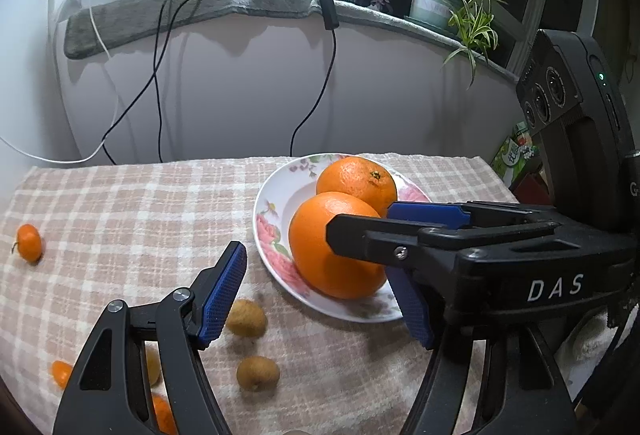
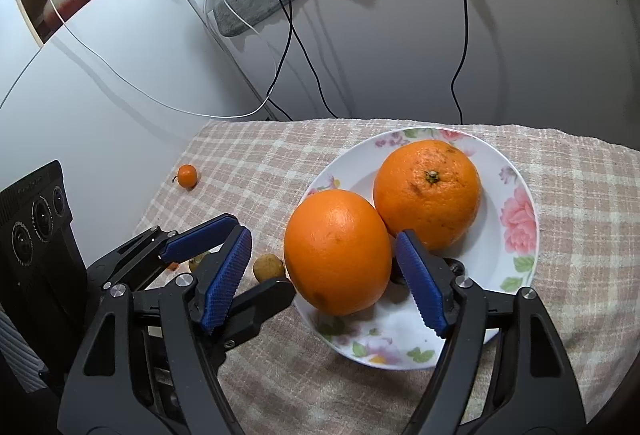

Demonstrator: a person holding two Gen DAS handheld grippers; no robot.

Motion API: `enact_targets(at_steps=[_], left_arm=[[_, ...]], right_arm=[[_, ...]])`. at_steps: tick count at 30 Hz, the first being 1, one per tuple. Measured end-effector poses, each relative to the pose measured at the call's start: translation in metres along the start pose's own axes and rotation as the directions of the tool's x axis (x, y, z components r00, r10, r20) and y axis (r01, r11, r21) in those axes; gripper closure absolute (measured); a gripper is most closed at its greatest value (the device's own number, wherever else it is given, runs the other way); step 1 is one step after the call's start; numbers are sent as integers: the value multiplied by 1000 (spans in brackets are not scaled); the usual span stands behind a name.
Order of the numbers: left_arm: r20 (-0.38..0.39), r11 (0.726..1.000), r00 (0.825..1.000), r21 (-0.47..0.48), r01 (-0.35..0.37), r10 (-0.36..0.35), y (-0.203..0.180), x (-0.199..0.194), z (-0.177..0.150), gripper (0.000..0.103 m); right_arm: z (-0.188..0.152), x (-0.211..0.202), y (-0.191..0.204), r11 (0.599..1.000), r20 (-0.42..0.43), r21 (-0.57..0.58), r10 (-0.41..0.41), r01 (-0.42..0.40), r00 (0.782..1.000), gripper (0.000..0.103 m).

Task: Organize fruits
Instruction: 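Lower the orange onto the plate and open the right gripper, then close the left gripper on a small mandarin while the right gripper grasps a brown round fruit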

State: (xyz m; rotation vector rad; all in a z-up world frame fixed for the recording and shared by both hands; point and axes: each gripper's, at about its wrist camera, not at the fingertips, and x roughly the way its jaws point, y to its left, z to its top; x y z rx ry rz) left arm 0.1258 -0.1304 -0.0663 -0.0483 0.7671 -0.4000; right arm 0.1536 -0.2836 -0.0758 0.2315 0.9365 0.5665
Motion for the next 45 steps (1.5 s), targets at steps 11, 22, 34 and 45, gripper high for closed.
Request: enact_targets(at_steps=[11,22,34,45], left_arm=[[24,1000,1000,0,-10,10,4,-24,-10,32],[44,998,997,-19,-59,60,24,-62,-34,32],[-6,990,993,-81,-117,117,60,-83,-76,36],[-48,984,993,-132,-117,112,78,-81,-93,56]], right_arm=[[-10,-26,14,999,53,-43,-24,26,998,25],[-28,-37,36,997,90,-77,-19,26,996,25],[-56,-19,73,980,24,-200,0,4,1000,25],[-75,11,85,970,-50,-242,9,-21,999,27]])
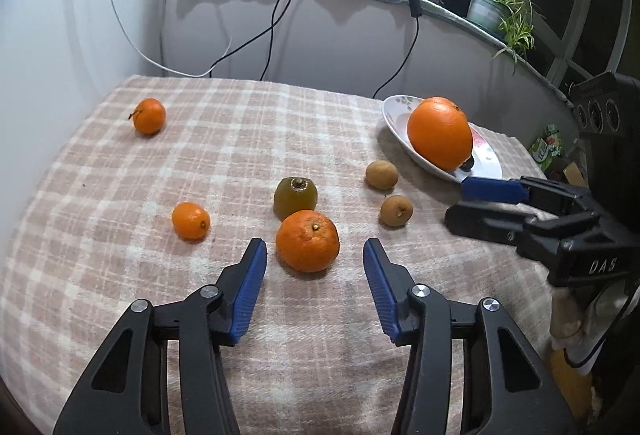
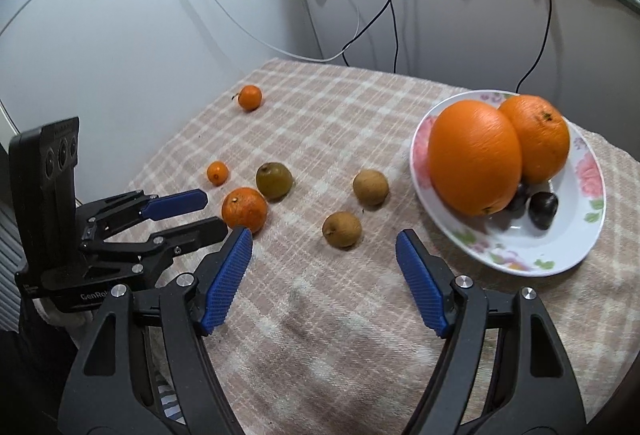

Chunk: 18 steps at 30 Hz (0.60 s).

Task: Organize fruits
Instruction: 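Close the left gripper on a small mandarin while the right gripper grasps a brown round fruit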

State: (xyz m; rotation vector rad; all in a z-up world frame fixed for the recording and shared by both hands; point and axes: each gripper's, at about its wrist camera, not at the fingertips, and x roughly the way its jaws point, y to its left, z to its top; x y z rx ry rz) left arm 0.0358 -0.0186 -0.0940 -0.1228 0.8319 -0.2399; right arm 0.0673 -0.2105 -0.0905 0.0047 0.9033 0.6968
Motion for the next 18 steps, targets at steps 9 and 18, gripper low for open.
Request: enact_targets(at_steps=[9,18], left_arm=[[-29,1000,1000,-6,2,-2,2,11,-3,61],[-55,1000,999,-17,-4,3,5,24,-2,66]], right_arm=[[-5,27,-3,1000,-65,-10,-31,30,997,49],[2,45,7,995,-81,-62,-79,74,994,60]])
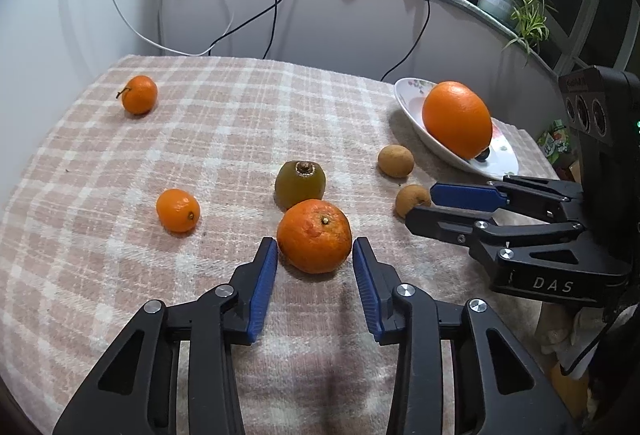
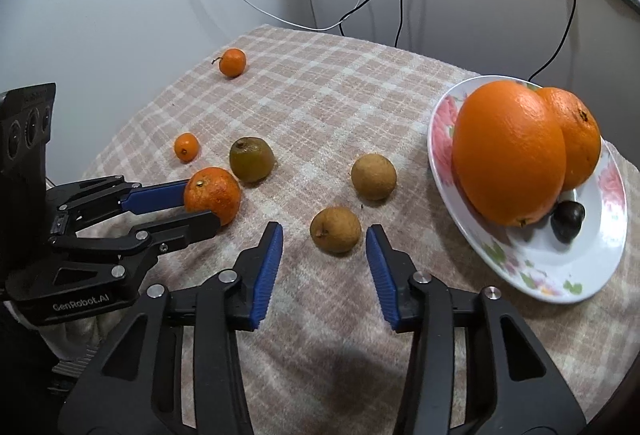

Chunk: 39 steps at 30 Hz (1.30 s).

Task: Organize fruits
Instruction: 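Close the left gripper on a small mandarin while the right gripper grasps a brown round fruit, then carry the mandarin and brown fruit with both grippers over the plate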

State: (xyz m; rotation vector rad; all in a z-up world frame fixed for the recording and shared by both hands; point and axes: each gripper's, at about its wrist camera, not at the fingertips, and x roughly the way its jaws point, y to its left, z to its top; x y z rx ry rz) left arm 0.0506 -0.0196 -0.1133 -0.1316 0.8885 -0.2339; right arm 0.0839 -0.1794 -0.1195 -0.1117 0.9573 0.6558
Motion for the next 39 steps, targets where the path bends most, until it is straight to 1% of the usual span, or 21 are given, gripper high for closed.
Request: enact_targets(at_steps=[5,10,11,19,25,32,39], left_arm=[[-1,1000,1000,-1,3,-3,-1,1,1,66],[-1,1000,1000,-2,10,-10,0,3,2,66],[-1,1000,1000,-5,13,-13,0,3,2,66],[-3,1000,1000,-4,20,-20,0,5,3,67],[2,999,1000,-10,30,-30,-1,3,2,67],[17,998,998,-17,63,-63,-5,-5,2,68],[39,995,994,8,98,-99,-20,-10,11,68]], right_arm=[[3,8,0,1000,-18,1,-6,6,1000,63],[2,11,1,1000,-26,-8,-12,12,1000,70],[2,10,1,1000,-27,-8,-13,12,1000,73],[2,11,3,999,-27,-25,-26,25,999,73],[2,6,1,1000,-11,-15,-18,17,1000,74],[1,-9,-5,1000,18,-1,-10,10,1000,74],[-6,-31,-20,999,55,33,-14,13,998,74]])
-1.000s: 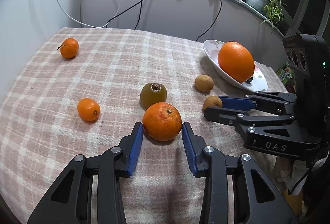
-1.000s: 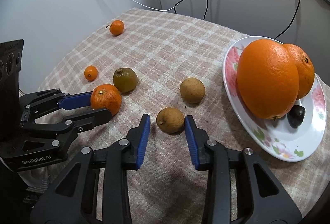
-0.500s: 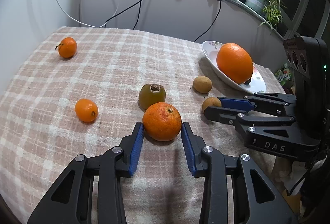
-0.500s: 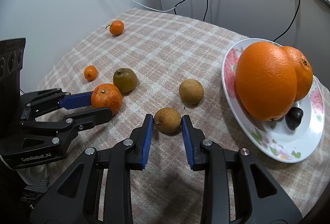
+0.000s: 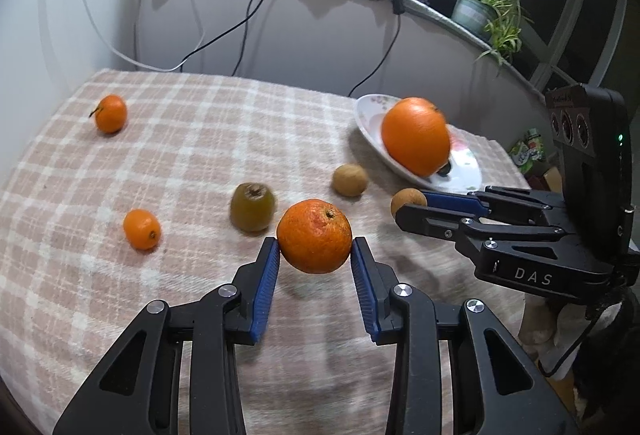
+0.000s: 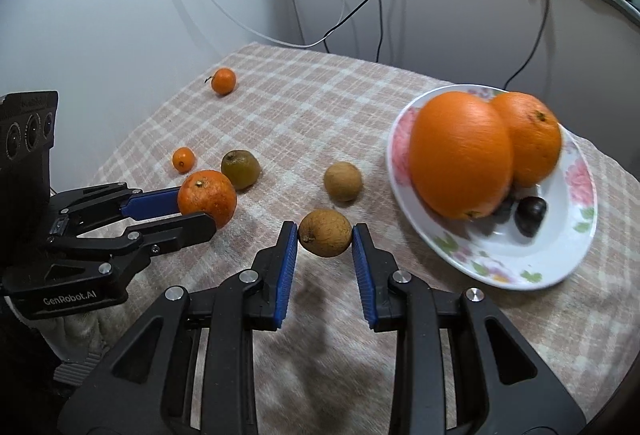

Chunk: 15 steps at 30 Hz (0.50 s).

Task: Organize fruits
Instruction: 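Carry the mandarin and brown fruit with both grippers over the plate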

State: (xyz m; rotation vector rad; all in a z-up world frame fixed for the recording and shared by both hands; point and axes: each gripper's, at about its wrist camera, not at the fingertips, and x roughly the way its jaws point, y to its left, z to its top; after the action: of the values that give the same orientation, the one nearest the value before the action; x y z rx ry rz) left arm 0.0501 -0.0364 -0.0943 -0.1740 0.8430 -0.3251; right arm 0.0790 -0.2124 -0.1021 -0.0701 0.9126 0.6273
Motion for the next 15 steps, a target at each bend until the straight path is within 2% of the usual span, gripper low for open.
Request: enact_targets(at_steps=[15], left_arm=[[13,992,995,78,96,-97,-55,16,24,68]], right_arm=[[-12,-53,-53,994,81,94,-64,56,995,74]])
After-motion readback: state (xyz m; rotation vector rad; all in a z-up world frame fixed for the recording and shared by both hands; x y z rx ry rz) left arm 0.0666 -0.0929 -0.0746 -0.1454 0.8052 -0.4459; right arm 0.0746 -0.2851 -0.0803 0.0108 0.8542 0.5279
